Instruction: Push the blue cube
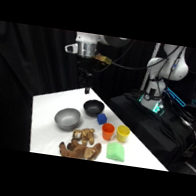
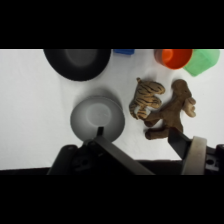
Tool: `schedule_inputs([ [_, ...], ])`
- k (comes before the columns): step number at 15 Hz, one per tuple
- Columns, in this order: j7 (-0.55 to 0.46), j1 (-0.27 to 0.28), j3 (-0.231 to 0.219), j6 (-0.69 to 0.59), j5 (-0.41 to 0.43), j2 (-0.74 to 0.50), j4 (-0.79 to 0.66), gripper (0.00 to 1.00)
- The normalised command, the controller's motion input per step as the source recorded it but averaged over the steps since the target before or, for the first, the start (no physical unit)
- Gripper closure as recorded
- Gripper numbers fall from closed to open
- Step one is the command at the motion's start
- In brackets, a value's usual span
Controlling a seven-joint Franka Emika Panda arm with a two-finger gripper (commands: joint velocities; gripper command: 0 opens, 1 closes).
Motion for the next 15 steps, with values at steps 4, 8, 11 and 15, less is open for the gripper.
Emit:
schedule_inputs([
  [4, 0.05, -0.02, 0.016, 0.06, -0.017, -0.06, -0.08, 0.0],
  [8, 0.03, -0.033, 0.002, 0.14, -0.006, -0.21, -0.28, 0.0],
  [11, 0.01, -0.039, -0.009, 0.22, -0.002, -0.3, -0.43, 0.0],
  [15, 0.04, -0.037, -0.021, 0.34, -0.027, -0.27, -0.45, 0.26],
])
